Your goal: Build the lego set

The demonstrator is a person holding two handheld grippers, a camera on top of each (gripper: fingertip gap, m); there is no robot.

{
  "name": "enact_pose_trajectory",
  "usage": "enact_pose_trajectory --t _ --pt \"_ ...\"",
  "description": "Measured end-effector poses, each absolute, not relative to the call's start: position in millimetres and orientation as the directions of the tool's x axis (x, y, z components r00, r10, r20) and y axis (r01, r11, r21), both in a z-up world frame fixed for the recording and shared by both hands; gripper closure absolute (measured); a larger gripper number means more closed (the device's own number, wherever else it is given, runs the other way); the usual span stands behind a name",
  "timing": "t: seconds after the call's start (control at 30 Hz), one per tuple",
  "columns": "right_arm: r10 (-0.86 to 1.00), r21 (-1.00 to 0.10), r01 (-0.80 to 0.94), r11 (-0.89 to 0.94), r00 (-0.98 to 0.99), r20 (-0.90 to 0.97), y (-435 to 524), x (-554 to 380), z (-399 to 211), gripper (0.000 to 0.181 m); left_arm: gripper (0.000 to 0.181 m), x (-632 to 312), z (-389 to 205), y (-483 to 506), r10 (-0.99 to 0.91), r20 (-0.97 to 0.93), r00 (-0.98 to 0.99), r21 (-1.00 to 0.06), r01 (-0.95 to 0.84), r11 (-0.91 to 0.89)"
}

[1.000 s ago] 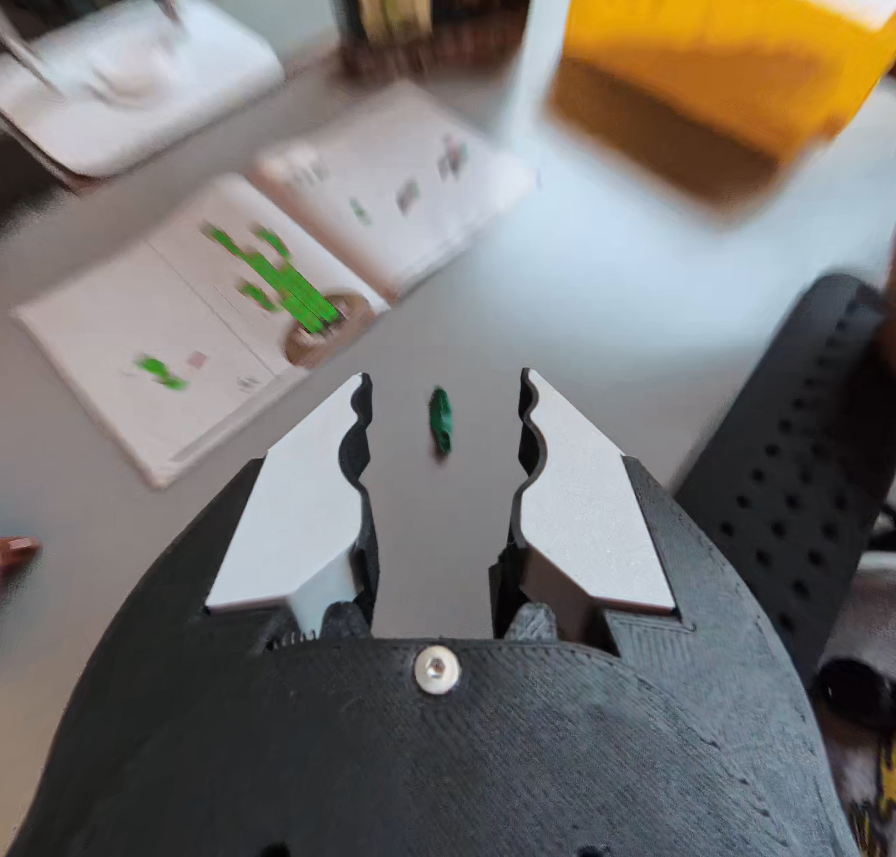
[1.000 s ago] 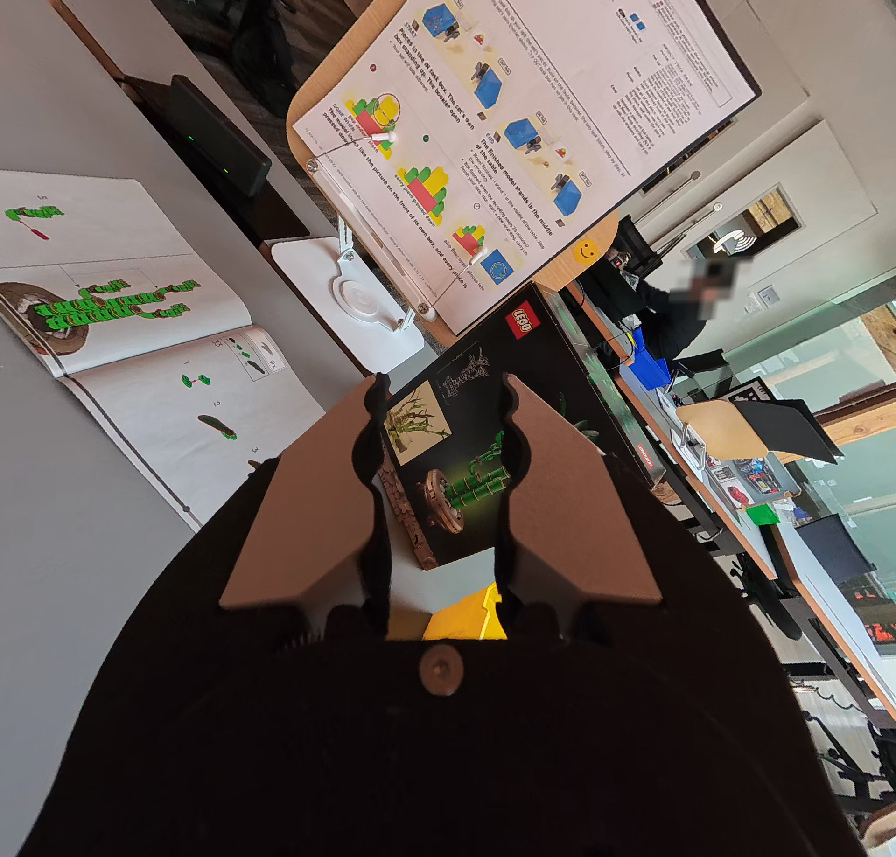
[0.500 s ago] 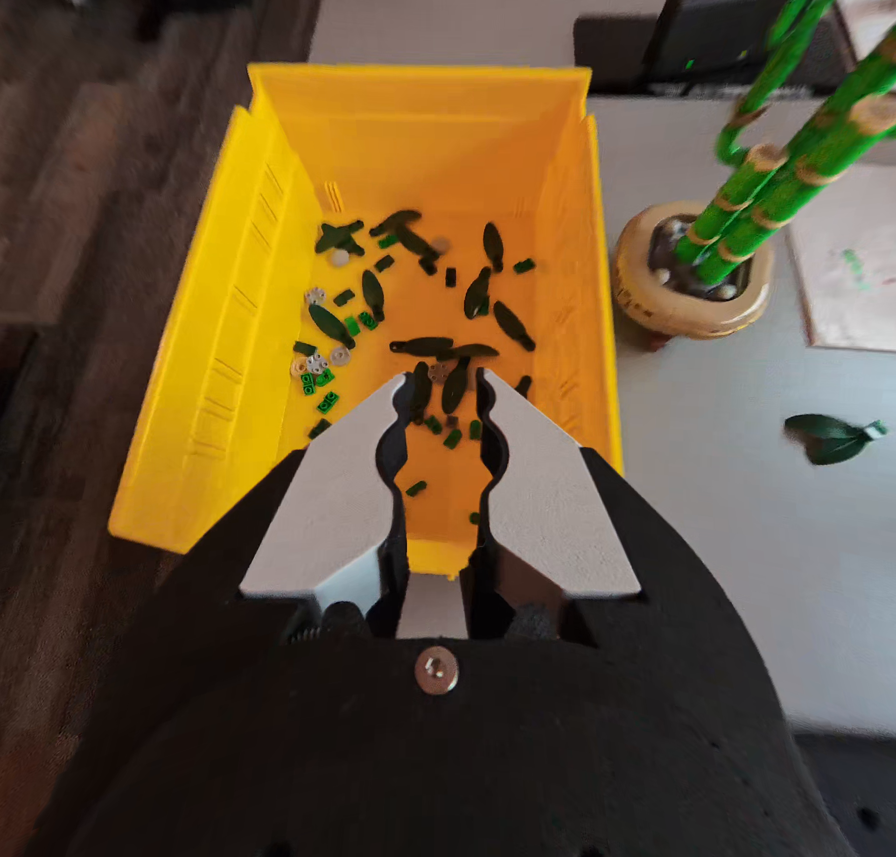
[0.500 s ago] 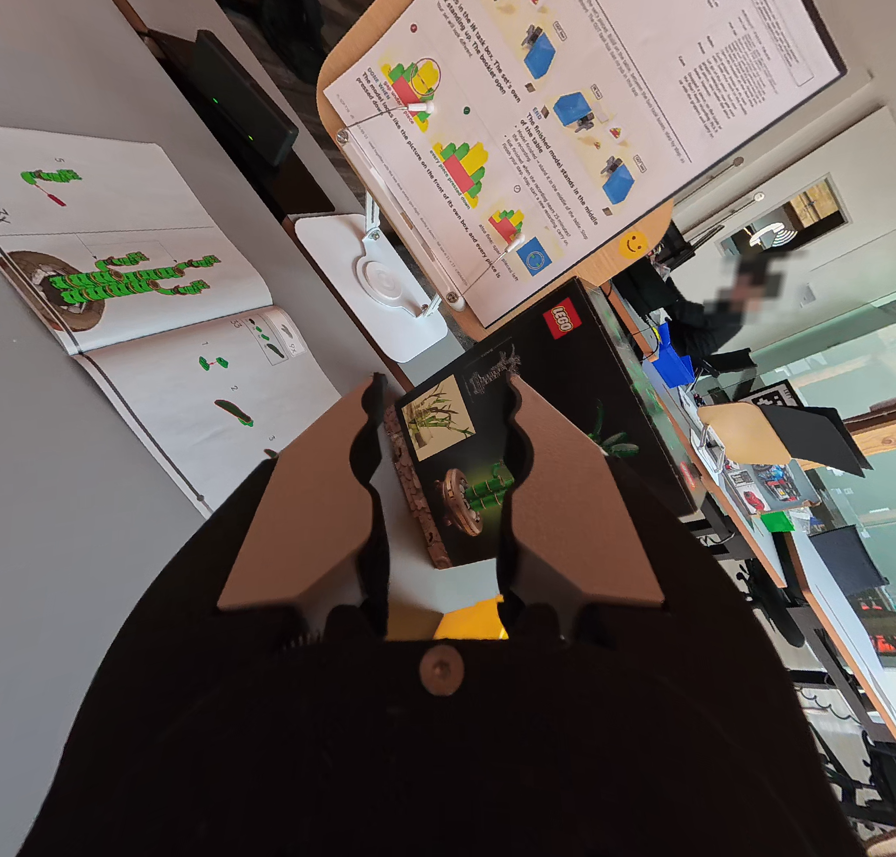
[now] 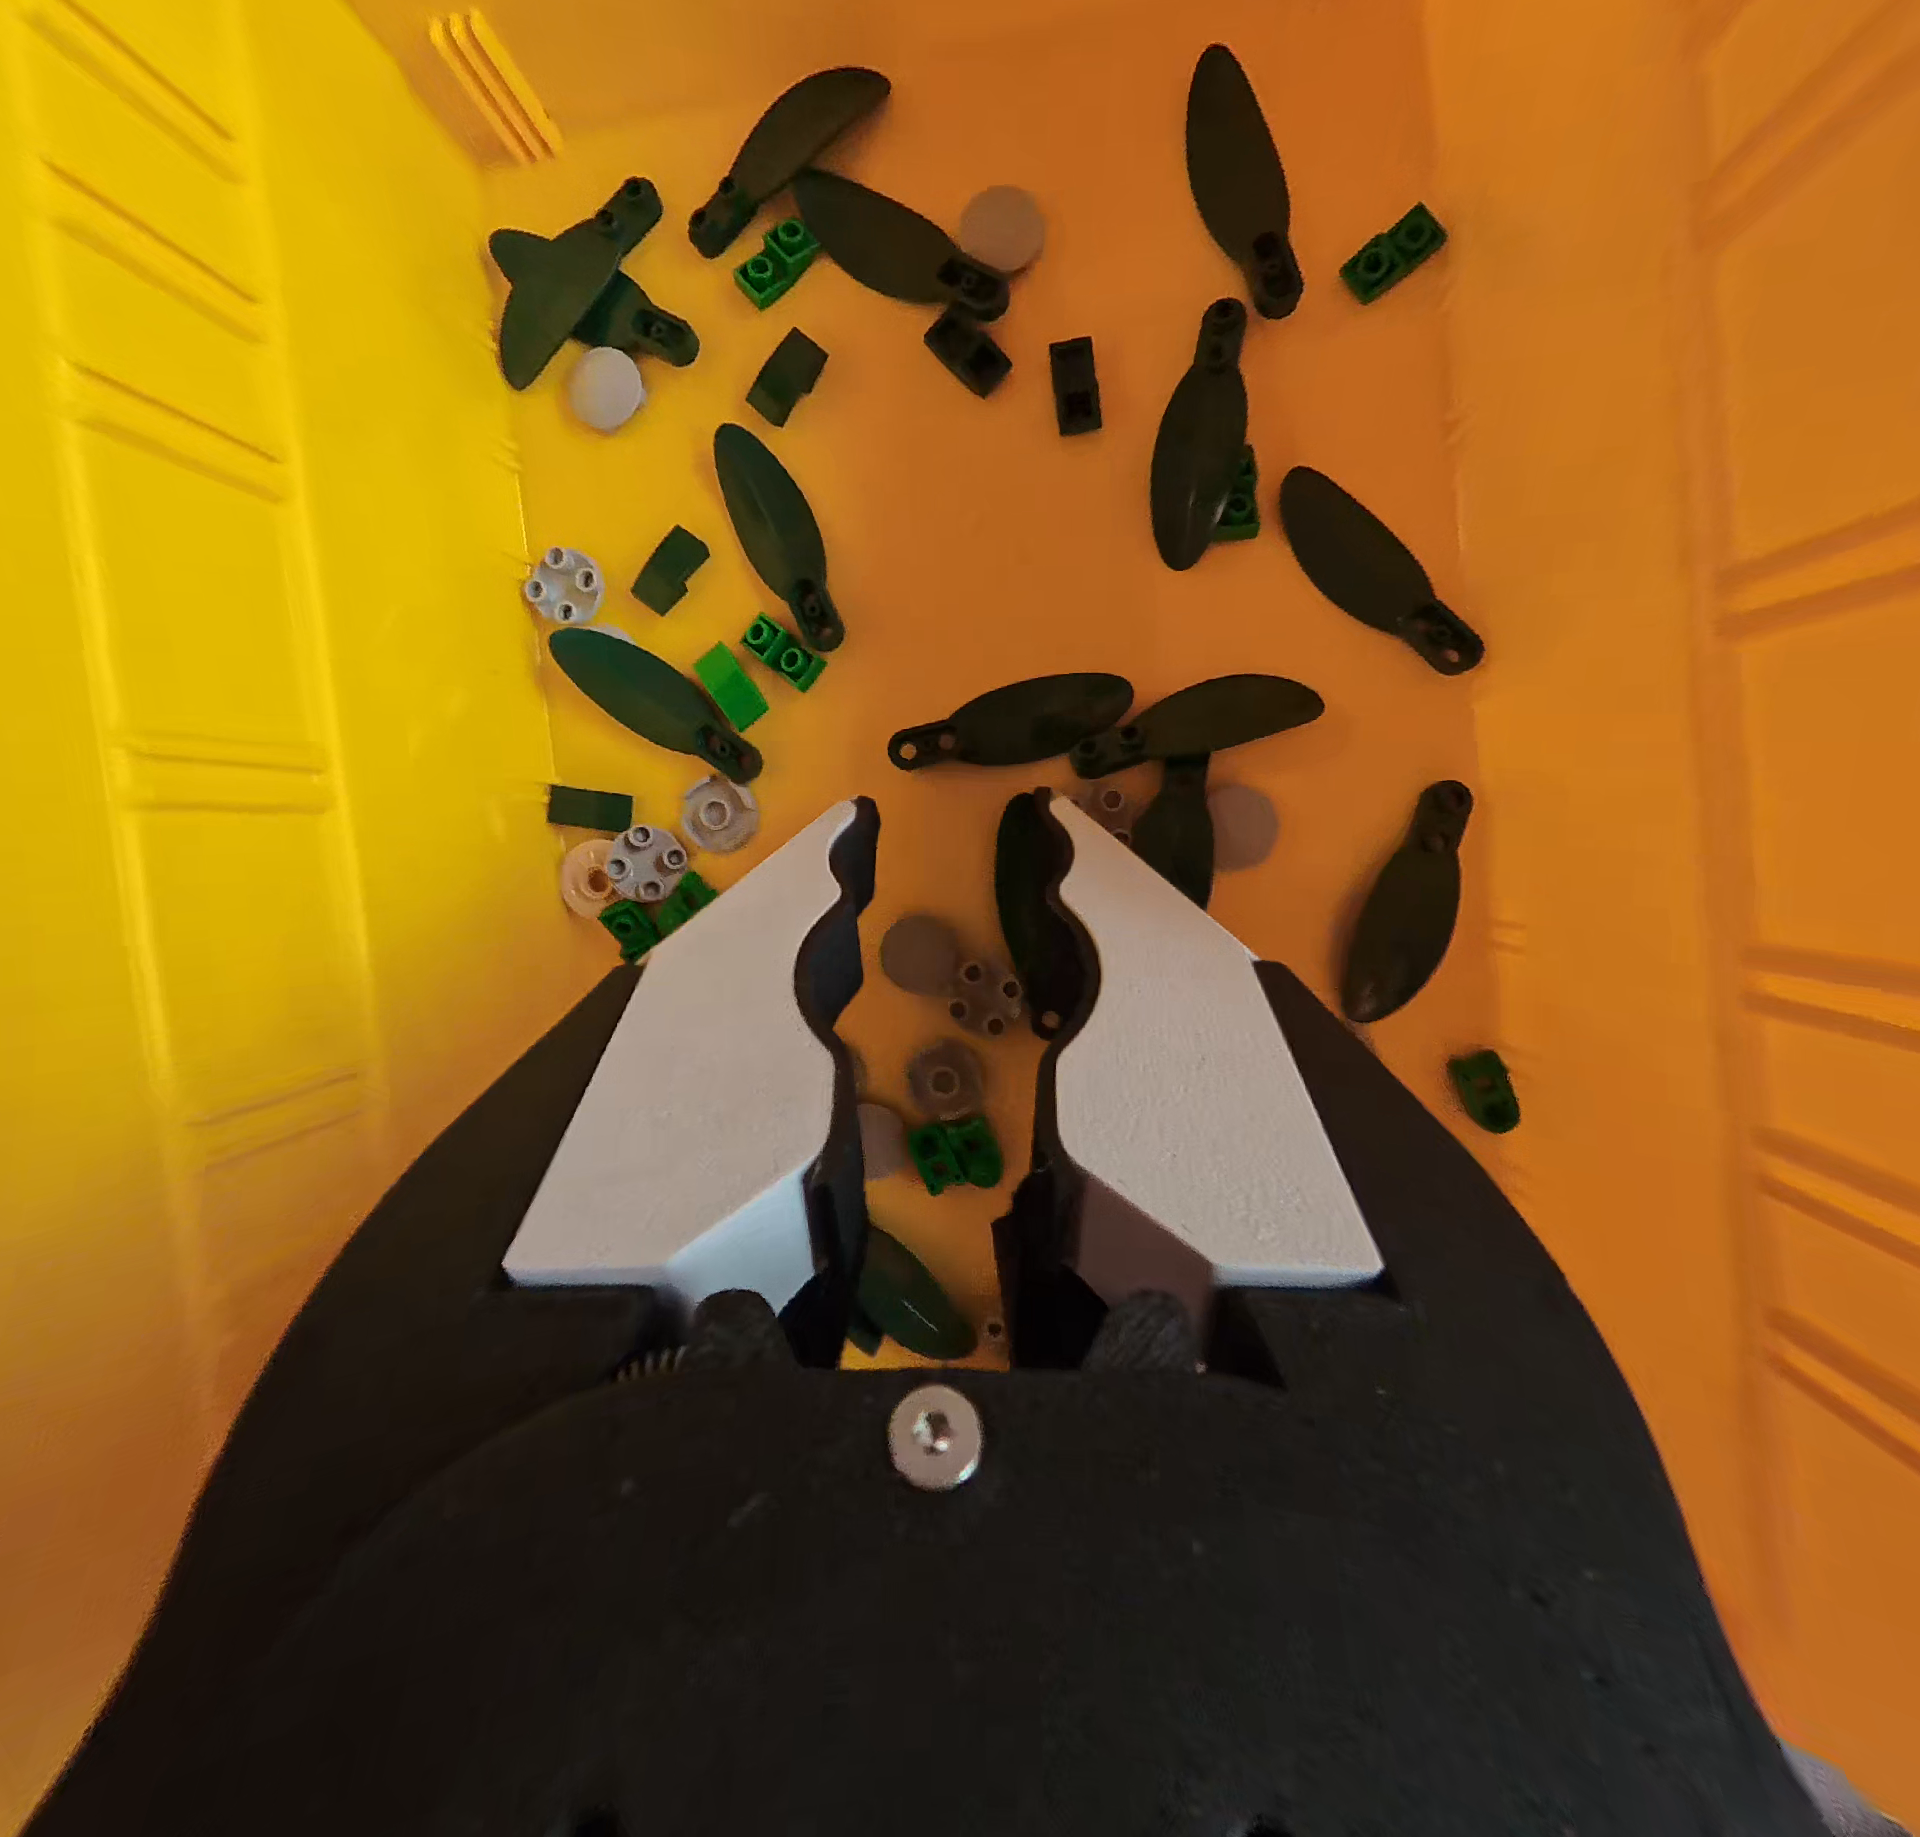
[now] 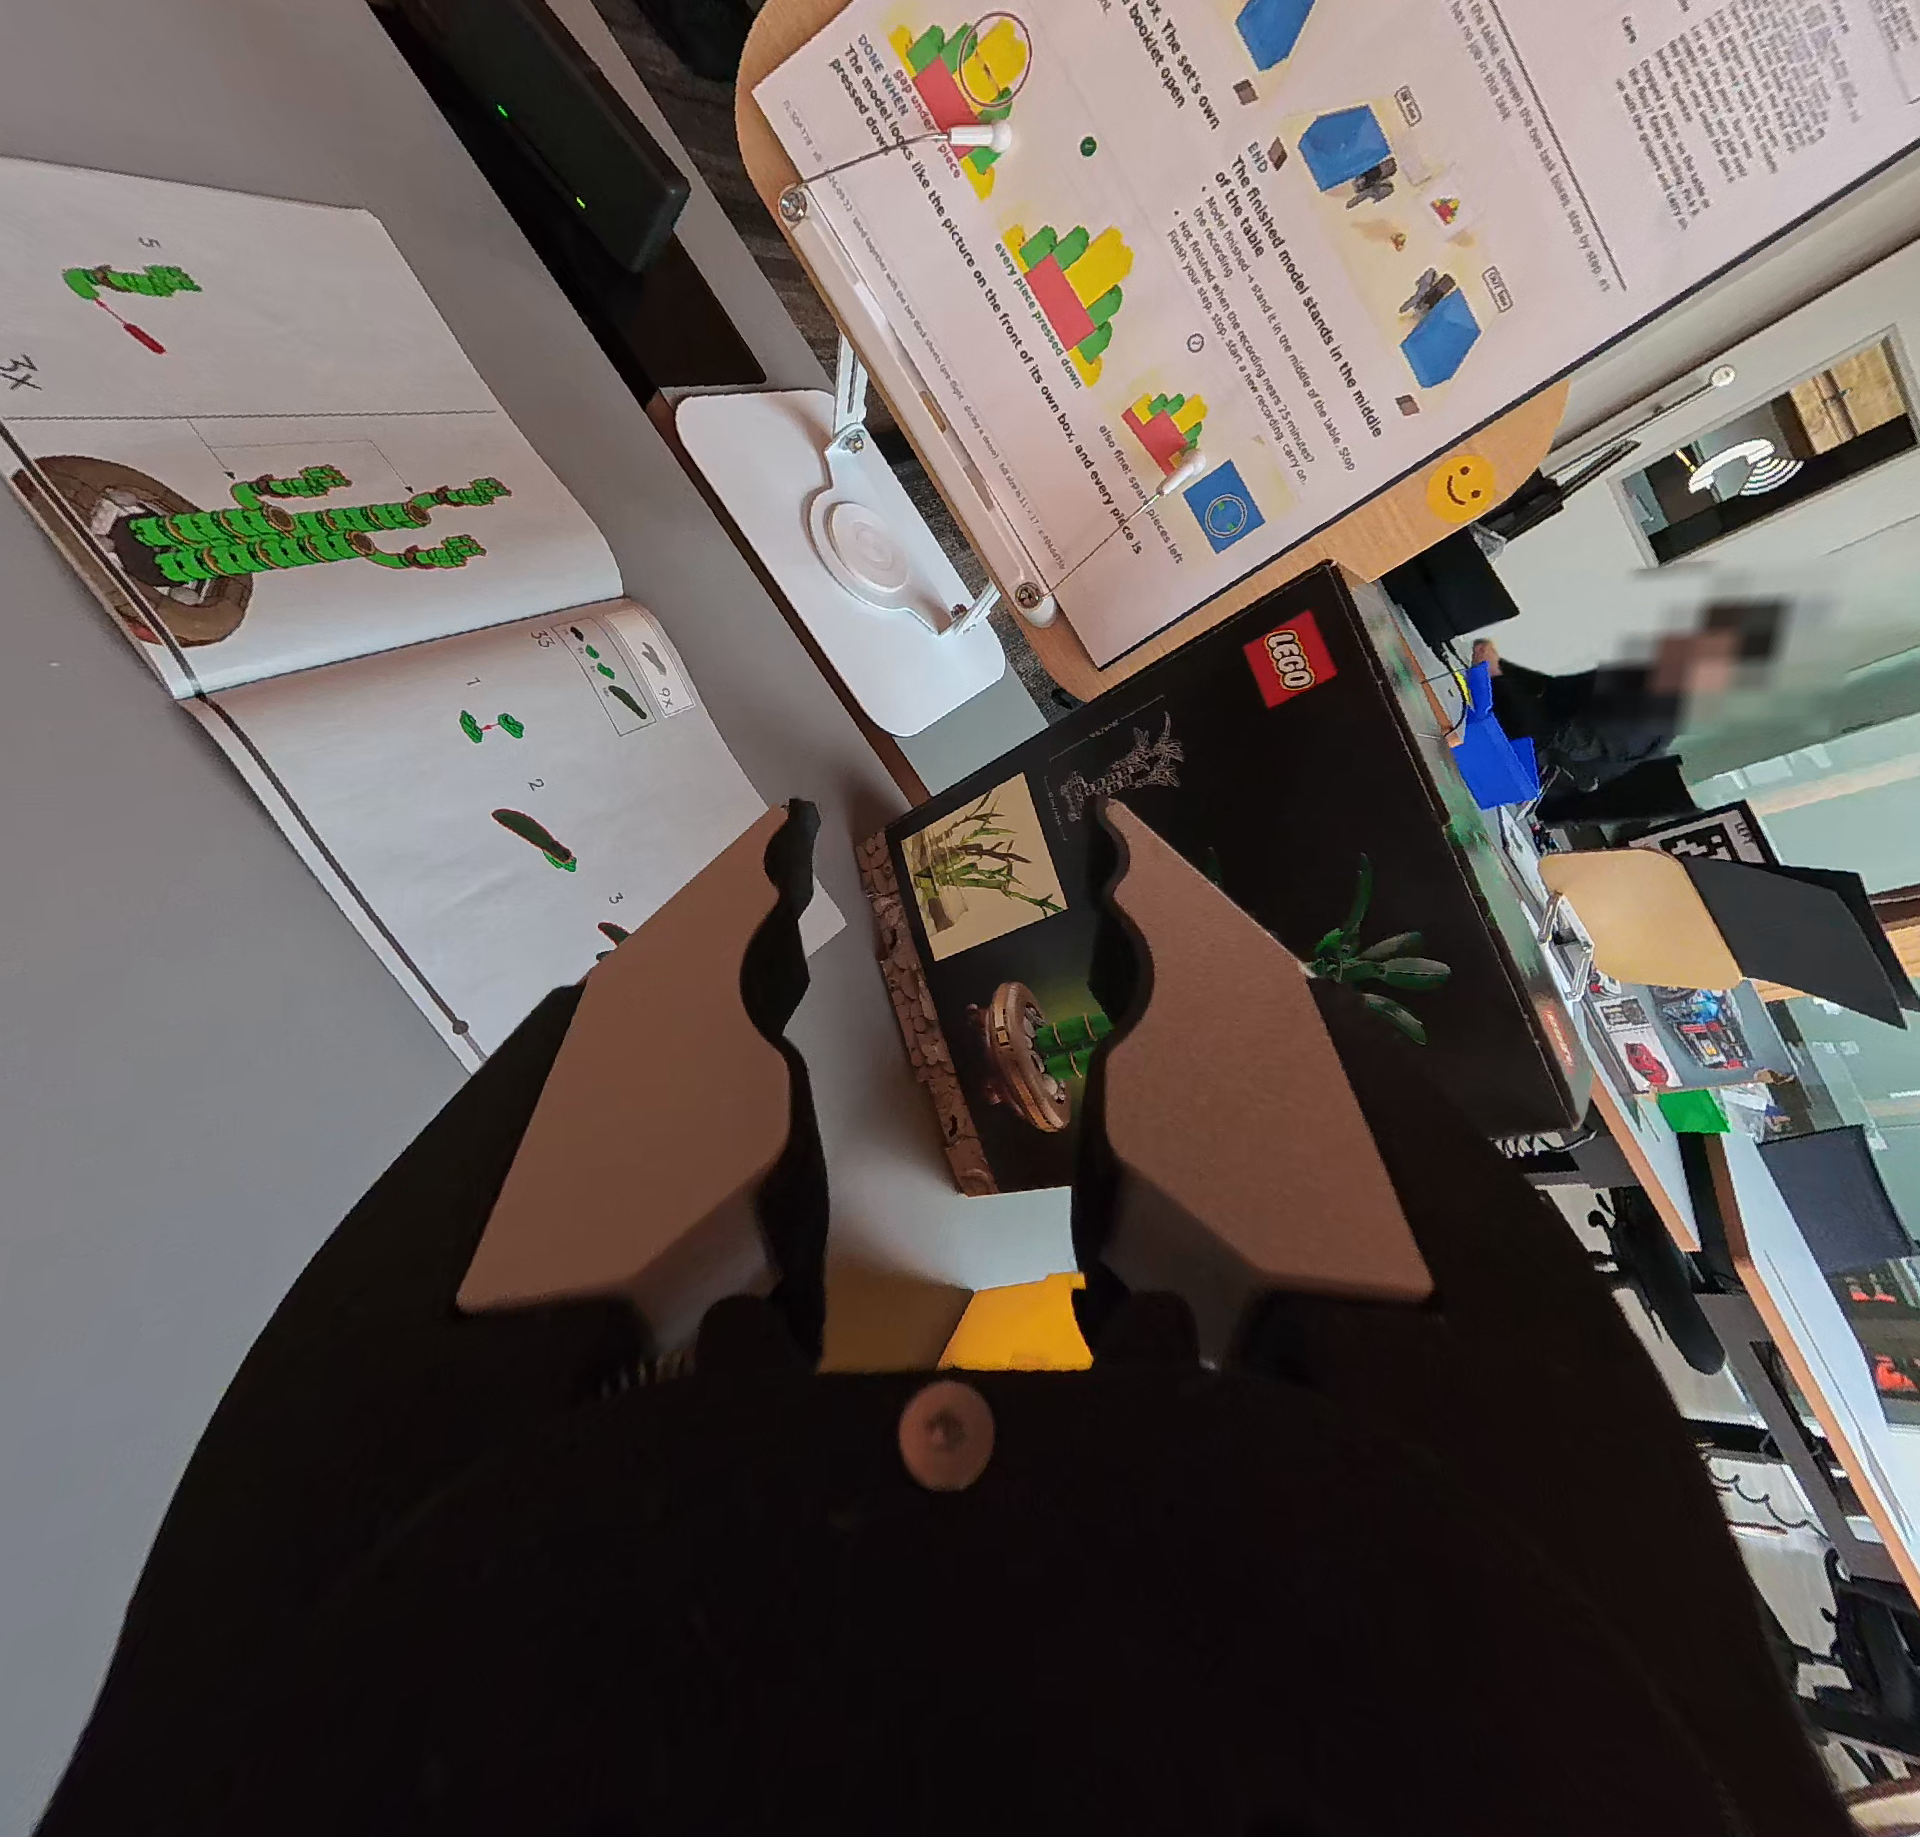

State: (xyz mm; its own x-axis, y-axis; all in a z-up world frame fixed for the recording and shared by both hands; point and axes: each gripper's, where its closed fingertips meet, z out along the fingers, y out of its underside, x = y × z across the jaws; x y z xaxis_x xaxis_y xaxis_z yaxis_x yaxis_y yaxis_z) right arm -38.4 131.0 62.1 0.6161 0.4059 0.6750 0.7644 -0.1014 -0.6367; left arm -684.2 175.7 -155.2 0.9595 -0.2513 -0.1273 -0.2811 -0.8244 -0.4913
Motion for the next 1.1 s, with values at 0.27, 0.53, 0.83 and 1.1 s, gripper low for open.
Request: enact_pose_trajectory --t 0.27,0.53,0.83,1.1 --pt "0.418 -0.623 0.773 -0.118 0.608 0.675 132 -37 57 0.129 0.152 -678 -159 168 -0.28 -0.071 0.957 -0.429 -0.282 -0.858" --pt "0.433 -0.616 0.778 -0.124 0.601 0.672 132 -39 53 0.129 0.149 -687 -147 157 -0.297 -0.116 0.948 -0.449 -0.317 -0.835" --pt "0.443 -0.601 0.788 -0.129 0.588 0.676 132 -42 50 0.129 0.136 -682 -151 153 -0.517 -0.241 0.821 -0.408 -0.569 -0.714" --pt "0.451 -0.577 0.804 -0.139 0.571 0.686 132 -41 45 0.129 0.167 -690 -160 148 -0.56 -0.234 0.795 -0.303 -0.607 -0.734"
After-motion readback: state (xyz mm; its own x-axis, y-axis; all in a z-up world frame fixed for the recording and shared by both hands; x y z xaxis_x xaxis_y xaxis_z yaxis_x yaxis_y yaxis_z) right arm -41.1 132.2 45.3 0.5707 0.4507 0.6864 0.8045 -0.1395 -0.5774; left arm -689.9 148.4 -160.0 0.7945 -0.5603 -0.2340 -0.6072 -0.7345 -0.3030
